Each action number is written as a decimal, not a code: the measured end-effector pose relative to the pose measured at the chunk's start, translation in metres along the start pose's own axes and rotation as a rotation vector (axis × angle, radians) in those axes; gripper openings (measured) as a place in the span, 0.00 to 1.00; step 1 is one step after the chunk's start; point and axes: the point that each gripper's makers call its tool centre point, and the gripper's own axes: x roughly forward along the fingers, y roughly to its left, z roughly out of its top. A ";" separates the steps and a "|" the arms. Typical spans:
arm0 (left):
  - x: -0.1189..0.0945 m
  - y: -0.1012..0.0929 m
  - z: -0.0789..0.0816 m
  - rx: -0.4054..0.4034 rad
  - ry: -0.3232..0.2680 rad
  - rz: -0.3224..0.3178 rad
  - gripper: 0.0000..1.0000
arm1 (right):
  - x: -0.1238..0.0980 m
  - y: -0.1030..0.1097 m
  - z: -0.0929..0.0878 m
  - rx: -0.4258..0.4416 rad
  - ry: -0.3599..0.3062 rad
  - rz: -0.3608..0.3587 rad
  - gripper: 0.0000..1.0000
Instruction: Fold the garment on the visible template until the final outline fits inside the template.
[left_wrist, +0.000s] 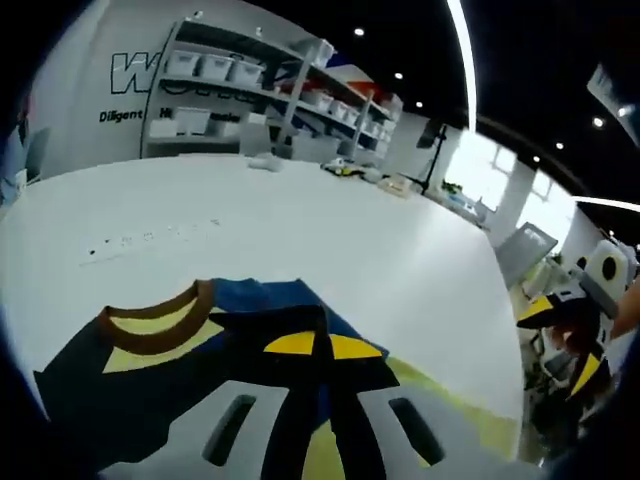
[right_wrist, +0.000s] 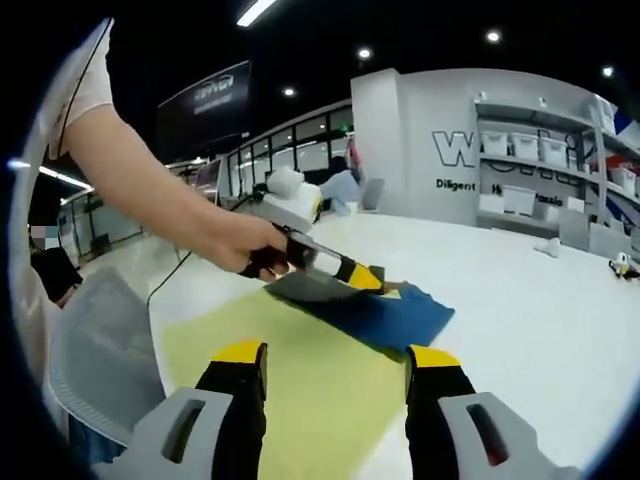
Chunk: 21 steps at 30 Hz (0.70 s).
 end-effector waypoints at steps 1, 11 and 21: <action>0.001 0.001 0.001 -0.012 -0.007 0.001 0.01 | 0.000 0.000 -0.001 0.000 0.001 -0.001 0.52; 0.020 -0.005 -0.002 -0.066 0.010 0.001 0.05 | -0.003 -0.002 -0.005 0.011 0.012 -0.008 0.52; 0.000 -0.024 -0.009 -0.075 0.014 -0.050 0.06 | 0.002 0.005 -0.003 0.009 0.008 0.005 0.53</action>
